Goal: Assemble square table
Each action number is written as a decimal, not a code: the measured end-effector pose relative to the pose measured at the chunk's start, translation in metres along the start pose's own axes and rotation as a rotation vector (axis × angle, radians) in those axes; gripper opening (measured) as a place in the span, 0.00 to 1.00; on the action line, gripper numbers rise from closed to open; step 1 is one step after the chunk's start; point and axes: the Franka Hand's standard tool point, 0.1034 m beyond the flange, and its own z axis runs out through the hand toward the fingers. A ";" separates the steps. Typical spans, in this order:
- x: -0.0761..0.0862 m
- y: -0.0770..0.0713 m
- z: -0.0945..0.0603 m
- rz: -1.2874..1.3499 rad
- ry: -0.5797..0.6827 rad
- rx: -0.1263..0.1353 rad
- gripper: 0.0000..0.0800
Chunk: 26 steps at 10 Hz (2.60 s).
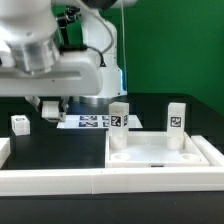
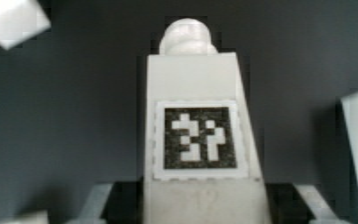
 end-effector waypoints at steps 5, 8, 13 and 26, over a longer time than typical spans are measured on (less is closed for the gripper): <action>0.023 -0.010 -0.029 -0.026 0.296 -0.048 0.36; 0.027 -0.002 -0.028 -0.025 0.465 -0.086 0.36; 0.040 -0.057 -0.044 0.005 0.560 -0.059 0.36; 0.041 -0.194 -0.050 0.074 0.605 0.029 0.36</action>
Offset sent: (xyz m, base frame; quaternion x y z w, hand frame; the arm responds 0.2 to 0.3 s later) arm 0.0175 0.0113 0.0137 -0.0023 0.1100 0.0140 0.9938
